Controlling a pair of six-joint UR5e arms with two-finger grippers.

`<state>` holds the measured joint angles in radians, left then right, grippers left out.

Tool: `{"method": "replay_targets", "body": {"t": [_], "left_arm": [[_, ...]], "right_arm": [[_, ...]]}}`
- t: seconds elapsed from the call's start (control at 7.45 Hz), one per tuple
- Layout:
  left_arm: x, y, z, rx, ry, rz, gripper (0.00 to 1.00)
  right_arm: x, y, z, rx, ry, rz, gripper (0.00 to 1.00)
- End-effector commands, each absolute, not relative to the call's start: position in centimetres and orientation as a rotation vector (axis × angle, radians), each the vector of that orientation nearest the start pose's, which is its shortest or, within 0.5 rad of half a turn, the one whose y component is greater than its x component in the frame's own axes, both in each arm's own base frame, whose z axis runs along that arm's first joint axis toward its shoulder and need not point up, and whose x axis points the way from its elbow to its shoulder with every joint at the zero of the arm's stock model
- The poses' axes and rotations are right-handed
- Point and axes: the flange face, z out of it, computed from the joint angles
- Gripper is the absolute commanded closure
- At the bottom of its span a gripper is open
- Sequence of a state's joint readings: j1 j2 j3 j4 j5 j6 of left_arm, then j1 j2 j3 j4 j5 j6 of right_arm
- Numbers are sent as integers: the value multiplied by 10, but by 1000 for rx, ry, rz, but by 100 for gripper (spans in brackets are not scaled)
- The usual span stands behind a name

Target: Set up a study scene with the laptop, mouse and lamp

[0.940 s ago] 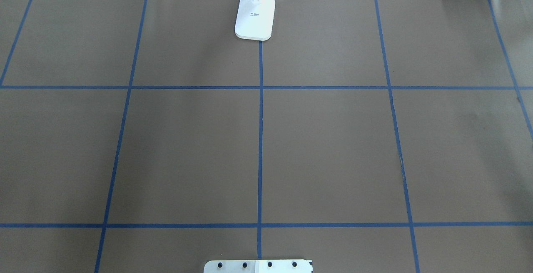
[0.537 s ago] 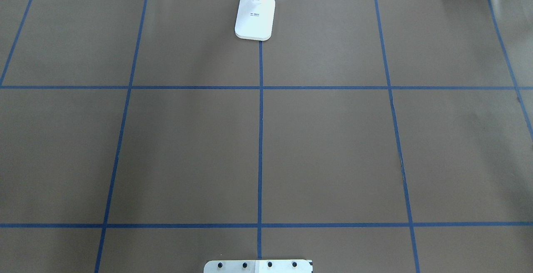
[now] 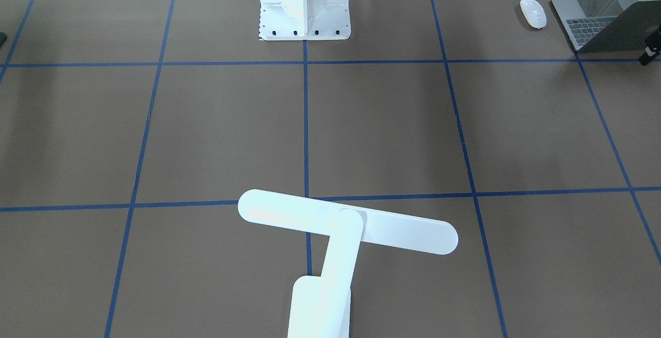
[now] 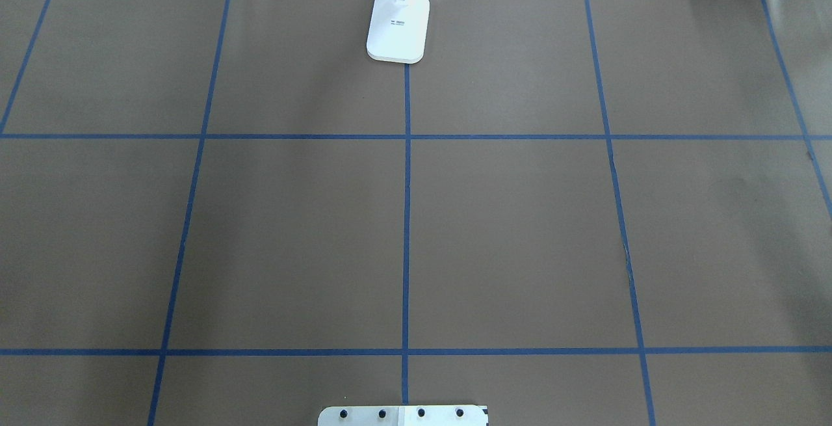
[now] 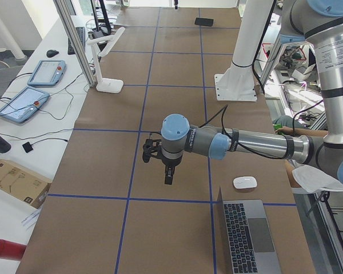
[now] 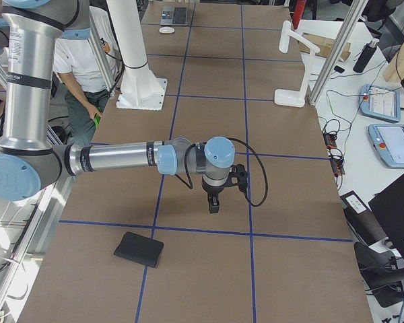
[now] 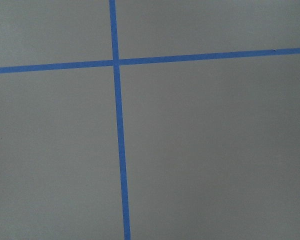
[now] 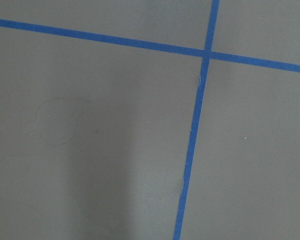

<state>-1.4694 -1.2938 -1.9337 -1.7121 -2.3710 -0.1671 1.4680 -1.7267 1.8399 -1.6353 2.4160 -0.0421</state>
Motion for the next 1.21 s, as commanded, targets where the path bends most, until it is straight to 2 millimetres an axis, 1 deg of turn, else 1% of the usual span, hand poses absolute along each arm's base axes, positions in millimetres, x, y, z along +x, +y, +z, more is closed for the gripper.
{"method": "replay_targets", "body": {"t": [0.0, 0.13, 0.27, 0.54, 0.67, 0.81, 0.94, 1.07], "left_arm": [[-26, -385, 590, 90, 814, 11, 0], [-30, -378, 596, 78, 810, -7, 1], [-52, -365, 607, 73, 807, -76, 0], [-98, -326, 634, 48, 797, -247, 0], [-114, -314, 651, 0, 801, -391, 0], [-117, -308, 670, -87, 802, -545, 0], [-116, -289, 686, -144, 793, -608, 0], [-118, -274, 695, -182, 791, -672, 0]], "right_arm": [[14, -433, 594, 33, -855, -166, 0], [13, -434, 593, 30, -857, -162, 0], [13, -434, 596, 27, -856, -162, 0], [13, -433, 600, 18, -865, -161, 0], [12, -433, 600, 18, -867, -163, 0], [12, -432, 599, 18, -874, -162, 0], [11, -430, 600, 13, -896, -160, 0], [11, -429, 601, 10, -897, -159, 0]]}}
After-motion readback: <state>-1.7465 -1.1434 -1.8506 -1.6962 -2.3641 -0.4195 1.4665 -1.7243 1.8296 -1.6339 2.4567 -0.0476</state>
